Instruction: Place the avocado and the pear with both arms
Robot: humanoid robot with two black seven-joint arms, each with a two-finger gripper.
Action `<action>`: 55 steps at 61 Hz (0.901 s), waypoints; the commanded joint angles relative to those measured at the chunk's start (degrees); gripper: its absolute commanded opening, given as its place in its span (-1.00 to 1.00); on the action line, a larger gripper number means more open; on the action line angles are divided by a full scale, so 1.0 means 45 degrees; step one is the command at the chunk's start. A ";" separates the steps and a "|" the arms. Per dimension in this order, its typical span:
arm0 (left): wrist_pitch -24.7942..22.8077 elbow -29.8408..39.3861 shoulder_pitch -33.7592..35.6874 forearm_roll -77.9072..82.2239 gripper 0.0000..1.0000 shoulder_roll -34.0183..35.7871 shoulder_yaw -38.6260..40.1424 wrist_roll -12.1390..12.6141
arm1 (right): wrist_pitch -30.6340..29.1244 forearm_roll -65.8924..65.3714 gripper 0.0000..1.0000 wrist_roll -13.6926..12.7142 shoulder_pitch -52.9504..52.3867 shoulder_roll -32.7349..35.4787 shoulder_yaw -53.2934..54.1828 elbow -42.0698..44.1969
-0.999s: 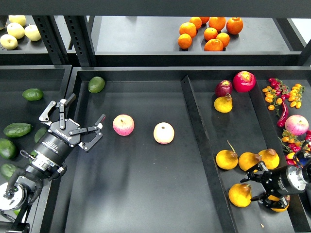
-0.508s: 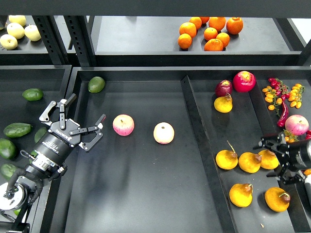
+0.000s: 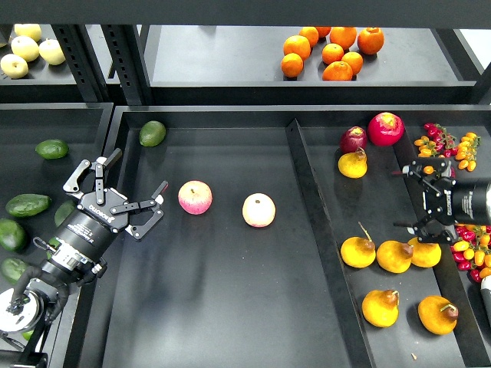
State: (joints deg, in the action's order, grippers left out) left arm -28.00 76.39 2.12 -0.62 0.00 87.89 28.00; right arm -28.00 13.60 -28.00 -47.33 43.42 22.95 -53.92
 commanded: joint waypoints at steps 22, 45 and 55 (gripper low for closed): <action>0.0000 0.0056 -0.0099 0.0000 0.99 0.0000 0.0020 0.0000 | 0.0000 0.1685 0.99 0.0001 0.3192 -0.1738 0.4742 0.0010; 0.0000 0.0036 -0.0099 0.0000 0.99 0.0000 0.0040 0.0000 | 0.0000 0.1744 0.99 0.0001 0.5927 -0.5057 0.8805 -0.0302; 0.0000 0.0056 -0.0197 0.0000 0.99 0.0000 -0.0038 0.0000 | 0.0000 0.1744 0.99 0.0001 0.6845 -0.6893 1.0387 -0.0868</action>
State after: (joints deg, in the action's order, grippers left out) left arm -28.00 76.57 1.50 -0.61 0.00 87.98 28.00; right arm -28.00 21.45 -28.00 -19.41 18.06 64.86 -56.06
